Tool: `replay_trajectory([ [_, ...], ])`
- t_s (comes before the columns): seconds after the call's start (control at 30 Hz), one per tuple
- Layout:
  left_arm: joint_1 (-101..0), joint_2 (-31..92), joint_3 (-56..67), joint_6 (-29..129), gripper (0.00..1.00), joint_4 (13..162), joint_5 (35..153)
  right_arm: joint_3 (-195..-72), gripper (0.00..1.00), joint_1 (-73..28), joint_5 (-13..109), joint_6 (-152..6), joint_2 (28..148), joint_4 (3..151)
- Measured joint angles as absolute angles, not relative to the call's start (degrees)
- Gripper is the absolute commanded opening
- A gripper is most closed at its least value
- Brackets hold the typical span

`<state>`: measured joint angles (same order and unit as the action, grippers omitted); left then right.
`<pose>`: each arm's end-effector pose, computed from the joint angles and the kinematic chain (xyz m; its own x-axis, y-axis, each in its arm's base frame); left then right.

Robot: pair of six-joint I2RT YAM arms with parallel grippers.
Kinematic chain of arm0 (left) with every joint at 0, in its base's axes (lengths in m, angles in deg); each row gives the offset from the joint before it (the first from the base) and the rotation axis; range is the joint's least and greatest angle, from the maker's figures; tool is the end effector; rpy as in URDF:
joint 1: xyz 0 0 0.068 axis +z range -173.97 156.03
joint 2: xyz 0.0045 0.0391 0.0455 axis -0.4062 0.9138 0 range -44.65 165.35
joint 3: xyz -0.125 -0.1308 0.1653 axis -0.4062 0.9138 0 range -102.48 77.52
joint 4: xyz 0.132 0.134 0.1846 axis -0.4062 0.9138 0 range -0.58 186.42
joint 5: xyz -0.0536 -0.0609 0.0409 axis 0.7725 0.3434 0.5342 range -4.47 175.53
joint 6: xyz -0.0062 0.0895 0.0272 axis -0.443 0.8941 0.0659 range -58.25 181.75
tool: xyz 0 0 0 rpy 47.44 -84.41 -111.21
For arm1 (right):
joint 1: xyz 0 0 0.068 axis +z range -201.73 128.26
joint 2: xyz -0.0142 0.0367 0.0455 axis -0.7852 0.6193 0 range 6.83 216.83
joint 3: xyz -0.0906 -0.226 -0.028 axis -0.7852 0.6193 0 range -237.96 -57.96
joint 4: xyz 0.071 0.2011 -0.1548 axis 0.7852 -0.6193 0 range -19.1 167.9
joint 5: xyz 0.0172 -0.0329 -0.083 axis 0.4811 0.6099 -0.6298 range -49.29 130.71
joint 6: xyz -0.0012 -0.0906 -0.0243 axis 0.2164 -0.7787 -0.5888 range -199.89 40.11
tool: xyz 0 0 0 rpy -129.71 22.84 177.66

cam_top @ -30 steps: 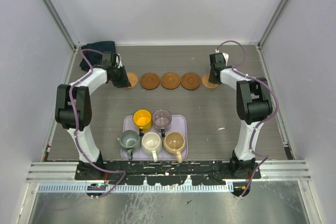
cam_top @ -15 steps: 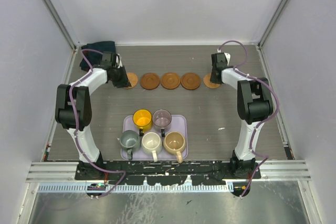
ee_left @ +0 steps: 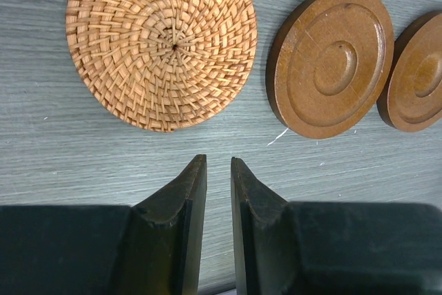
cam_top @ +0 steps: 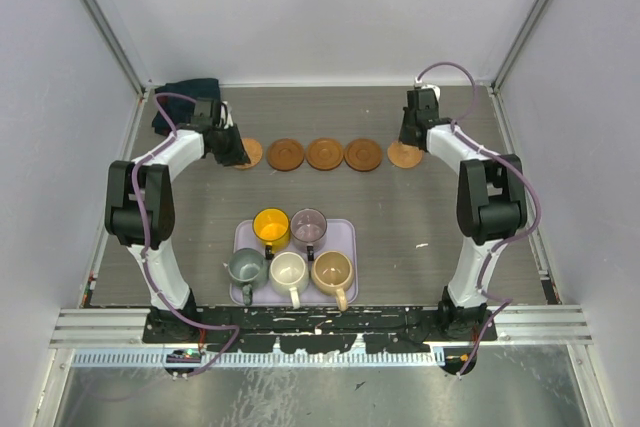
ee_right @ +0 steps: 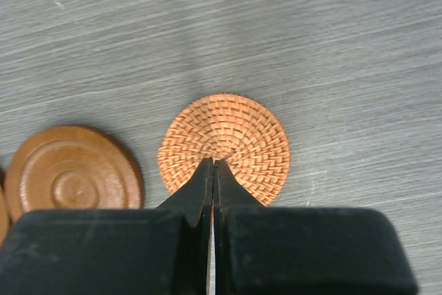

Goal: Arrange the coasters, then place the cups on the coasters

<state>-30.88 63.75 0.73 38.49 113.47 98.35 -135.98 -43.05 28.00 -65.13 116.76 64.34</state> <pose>0.4191 -0.0696 0.1291 -0.8485 -0.2851 -0.4458 -0.1017 0.9146 -0.3912 0.4491 0.0498 0.1433 -0.6802 0.1475 -0.7180 0.1845 0.9825 0.0270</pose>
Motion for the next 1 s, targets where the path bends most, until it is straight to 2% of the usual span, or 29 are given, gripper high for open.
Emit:
replay_trajectory([
  [0.17,-30.7,63.7,0.7,38.4,0.22,112.8,98.4,-136.0,0.01,-41.0,30.6,-65.3,115.5,65.3],
  [0.53,-30.6,63.7,1.2,38.3,0.22,112.6,98.4,-139.8,0.01,-29.9,33.2,-66.9,117.5,65.6],
  [1.0,-30.6,63.7,2.0,38.3,0.22,112.4,98.4,-142.3,0.01,-27.4,34.8,-66.9,123.6,65.3],
])
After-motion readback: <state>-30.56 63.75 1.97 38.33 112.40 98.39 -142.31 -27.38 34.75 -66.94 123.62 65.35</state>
